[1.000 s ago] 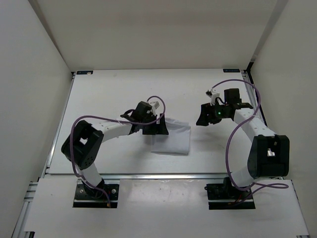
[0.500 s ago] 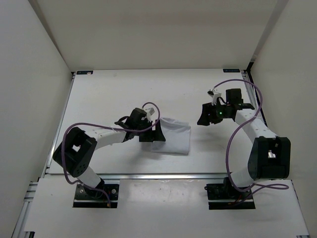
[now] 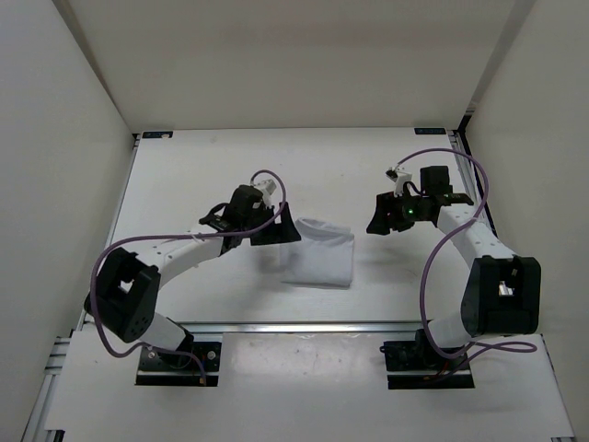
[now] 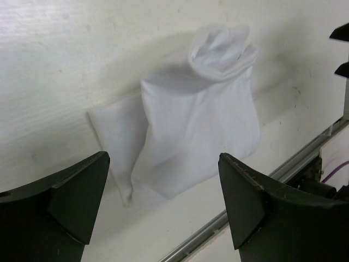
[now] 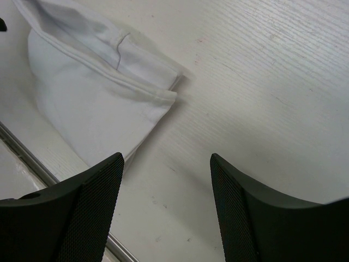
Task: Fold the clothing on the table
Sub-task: Fold the skirt
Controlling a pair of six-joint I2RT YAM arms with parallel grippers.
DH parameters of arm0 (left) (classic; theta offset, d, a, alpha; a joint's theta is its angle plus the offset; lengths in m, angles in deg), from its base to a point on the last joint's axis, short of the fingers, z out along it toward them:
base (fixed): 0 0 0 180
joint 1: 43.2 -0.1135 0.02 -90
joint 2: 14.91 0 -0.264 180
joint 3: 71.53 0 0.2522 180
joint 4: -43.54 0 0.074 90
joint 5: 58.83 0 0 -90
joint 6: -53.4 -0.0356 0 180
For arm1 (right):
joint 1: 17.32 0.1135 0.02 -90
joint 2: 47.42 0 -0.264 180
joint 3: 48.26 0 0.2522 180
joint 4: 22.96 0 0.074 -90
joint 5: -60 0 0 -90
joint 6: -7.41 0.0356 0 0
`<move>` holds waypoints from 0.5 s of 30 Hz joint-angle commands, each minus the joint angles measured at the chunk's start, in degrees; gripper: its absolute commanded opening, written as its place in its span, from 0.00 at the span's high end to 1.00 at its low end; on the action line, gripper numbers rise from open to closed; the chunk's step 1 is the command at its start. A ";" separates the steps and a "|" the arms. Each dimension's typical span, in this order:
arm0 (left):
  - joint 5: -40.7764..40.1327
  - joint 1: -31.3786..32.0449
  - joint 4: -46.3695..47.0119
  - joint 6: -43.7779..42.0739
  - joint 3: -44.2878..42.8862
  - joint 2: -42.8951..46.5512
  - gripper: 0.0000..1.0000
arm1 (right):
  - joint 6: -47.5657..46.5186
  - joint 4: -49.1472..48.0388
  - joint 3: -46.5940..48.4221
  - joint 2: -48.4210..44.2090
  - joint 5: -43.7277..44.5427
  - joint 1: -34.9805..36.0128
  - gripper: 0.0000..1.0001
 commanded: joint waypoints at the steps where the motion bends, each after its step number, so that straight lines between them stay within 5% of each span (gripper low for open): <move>1: -2.92 -0.62 -3.36 -2.28 -2.38 2.79 1.00 | -0.33 -1.02 -0.44 -1.73 -1.18 -0.34 0.30; 7: -6.52 1.92 -6.86 -6.14 -3.70 2.27 1.00 | -0.25 -1.11 0.00 -1.20 -1.53 0.01 0.30; 12: -17.76 5.61 -19.60 -13.44 -15.10 -2.83 1.00 | 0.11 -2.08 0.18 -1.81 -1.53 -0.26 0.30; 15: -15.94 1.16 -16.92 -12.49 -13.74 -0.21 1.00 | -0.68 -1.38 0.79 -1.99 -1.18 -0.17 0.30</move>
